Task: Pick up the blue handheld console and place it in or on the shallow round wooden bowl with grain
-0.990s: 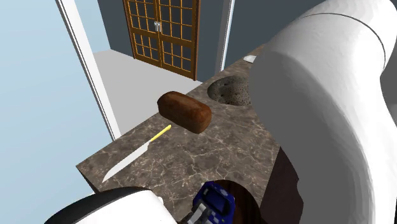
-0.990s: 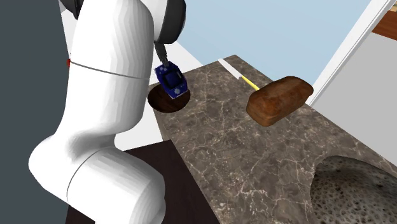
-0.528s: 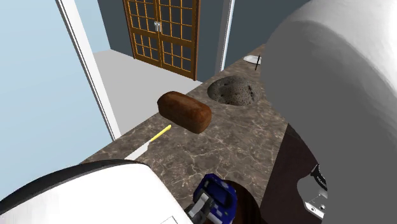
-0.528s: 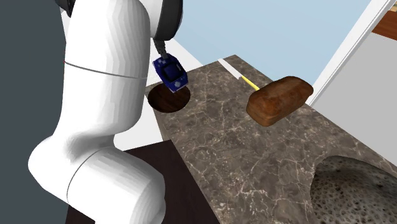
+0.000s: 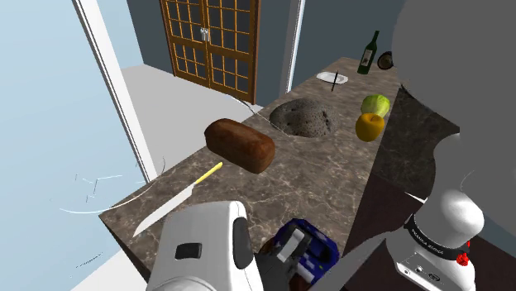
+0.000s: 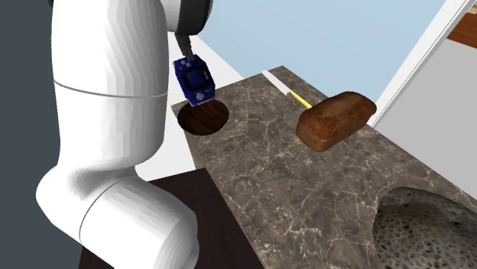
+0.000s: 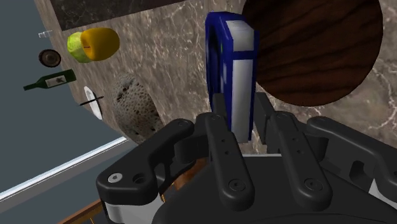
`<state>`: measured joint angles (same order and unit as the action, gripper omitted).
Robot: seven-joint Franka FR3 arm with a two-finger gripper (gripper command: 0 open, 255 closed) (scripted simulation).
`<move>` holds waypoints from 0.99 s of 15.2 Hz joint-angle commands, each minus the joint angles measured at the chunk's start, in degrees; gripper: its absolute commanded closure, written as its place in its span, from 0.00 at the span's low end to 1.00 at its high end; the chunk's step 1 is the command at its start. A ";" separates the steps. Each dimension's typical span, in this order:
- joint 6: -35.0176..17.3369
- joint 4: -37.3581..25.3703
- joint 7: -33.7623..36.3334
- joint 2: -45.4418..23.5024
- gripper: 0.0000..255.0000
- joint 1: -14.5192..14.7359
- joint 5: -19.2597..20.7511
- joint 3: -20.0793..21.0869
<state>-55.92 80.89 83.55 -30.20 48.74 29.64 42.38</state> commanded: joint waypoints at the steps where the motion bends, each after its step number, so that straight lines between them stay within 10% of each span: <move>1: 0.09 3.14 0.64 3.59 1.00 -1.10 -2.35 1.17; 15: -8.74 10.51 3.84 0.81 1.00 -1.94 -1.81 0.39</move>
<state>-64.21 91.28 87.09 -28.93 46.64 27.68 42.87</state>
